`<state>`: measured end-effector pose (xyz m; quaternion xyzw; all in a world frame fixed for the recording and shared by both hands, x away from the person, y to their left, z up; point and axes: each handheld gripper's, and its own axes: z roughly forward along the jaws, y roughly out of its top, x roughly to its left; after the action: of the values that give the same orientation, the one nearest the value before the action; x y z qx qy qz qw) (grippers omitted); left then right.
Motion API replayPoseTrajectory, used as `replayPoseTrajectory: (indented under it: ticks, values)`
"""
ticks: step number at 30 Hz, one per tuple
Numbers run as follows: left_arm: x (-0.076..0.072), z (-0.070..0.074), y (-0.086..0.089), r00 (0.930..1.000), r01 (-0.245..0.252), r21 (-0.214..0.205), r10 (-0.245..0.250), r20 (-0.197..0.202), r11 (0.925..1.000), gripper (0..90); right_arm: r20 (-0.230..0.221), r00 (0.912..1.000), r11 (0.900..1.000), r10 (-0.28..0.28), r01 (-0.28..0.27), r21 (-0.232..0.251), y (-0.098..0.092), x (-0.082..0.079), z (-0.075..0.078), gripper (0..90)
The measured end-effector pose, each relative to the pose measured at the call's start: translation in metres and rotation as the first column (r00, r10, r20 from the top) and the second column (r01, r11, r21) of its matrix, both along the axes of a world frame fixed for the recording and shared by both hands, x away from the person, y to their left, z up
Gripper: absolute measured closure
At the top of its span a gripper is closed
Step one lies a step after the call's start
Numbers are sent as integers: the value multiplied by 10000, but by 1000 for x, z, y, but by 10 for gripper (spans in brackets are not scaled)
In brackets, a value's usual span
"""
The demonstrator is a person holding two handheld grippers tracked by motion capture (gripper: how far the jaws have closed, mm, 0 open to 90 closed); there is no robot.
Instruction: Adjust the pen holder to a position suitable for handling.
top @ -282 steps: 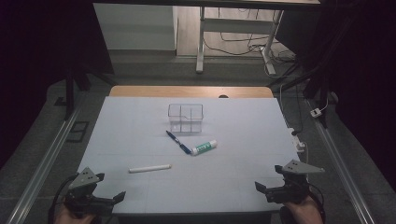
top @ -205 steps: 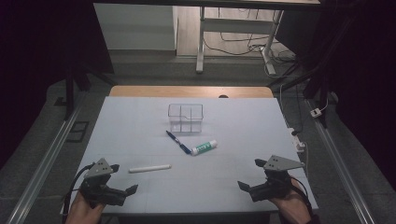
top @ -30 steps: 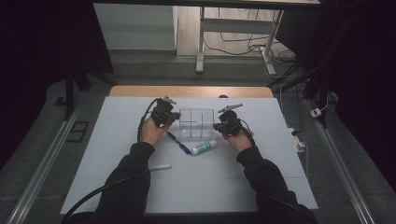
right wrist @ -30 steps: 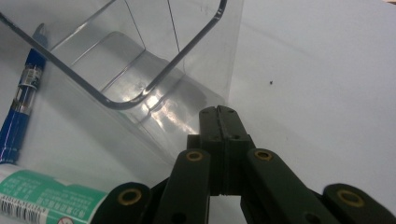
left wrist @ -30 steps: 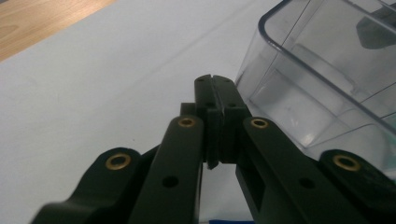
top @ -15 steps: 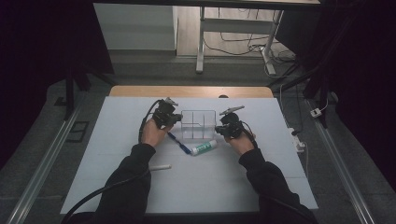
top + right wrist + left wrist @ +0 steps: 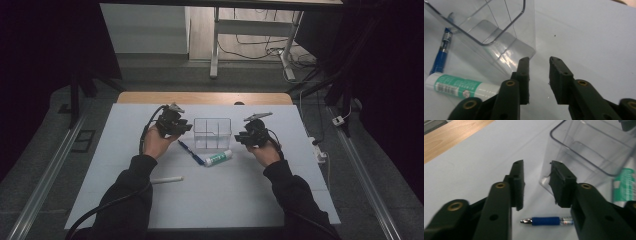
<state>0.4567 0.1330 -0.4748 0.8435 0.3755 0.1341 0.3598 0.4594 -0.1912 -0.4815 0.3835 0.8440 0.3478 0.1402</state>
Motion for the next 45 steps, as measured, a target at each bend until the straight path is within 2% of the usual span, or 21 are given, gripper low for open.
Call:
replayPoseTrajectory:
  ticks: [2,4,8,10,12,14,15,16,19,20,23,26,27,29,34,39,45]
  values:
    - [-6,4,3,9999,86,-76,-86,62,9999,602,9,10000,10000,16,-16,65,-2,-2,3,642]
    - [-13,8,5,9998,147,-85,-146,115,9999,534,96,9999,9996,93,-95,261,-6,-8,9,567]
    - [-27,13,7,9996,255,-212,-252,112,9995,469,104,9998,9986,145,-150,507,-7,-14,14,511]
    - [-35,14,8,9995,284,-188,-282,129,9994,412,46,9995,9975,306,-308,635,-7,-19,16,443]
    - [-43,14,10,9994,344,-185,-343,71,9992,388,40,9994,9977,350,-352,587,-6,-21,17,420]
    - [-51,14,13,9994,341,-214,-341,25,9992,342,51,9987,9970,508,-510,587,-3,-25,18,357]
    - [-54,14,15,9993,379,-232,-380,-42,9990,342,51,9987,9970,508,-510,587,-3,-25,18,357]
    - [-61,13,18,9990,391,-208,-395,-224,9990,297,69,9982,9961,597,-601,652,-1,-28,19,310]
    - [-69,14,21,9989,386,-259,-393,-265,9989,243,78,9977,9951,681,-684,718,1,-30,21,260]
    - [-73,15,23,9986,414,-279,-423,-322,9988,224,176,9959,9932,893,-903,728,3,-32,23,217]
    - [-86,16,29,9984,448,-461,-463,-311,9979,180,268,9934,9914,1118,-1133,650,5,-35,25,167]
    - [-100,18,34,9982,473,-799,-501,-331,9957,158,311,9924,9909,1192,-1209,597,7,-37,26,141]
    - [-105,19,36,9980,510,-863,-540,-327,9950,139,328,9912,9900,1283,-1300,554,8,-38,27,110]
    - [-114,20,40,9979,523,-936,-555,-325,9942,129,303,9912,9902,1289,-1304,509,9,-39,28,104]
    - [-136,23,51,9973,574,-1643,-640,-352,9847,84,246,9898,9885,1406,-1417,521,12,-41,29,71]
    - [-163,23,60,9975,560,-1704,-624,-324,9838,39,324,9863,9852,1619,-1634,520,17,-44,32,38]
    - [-195,21,76,9992,167,-2126,-243,-331,9770,6,486,9807,9802,1895,-1918,486,27,-52,36,4]
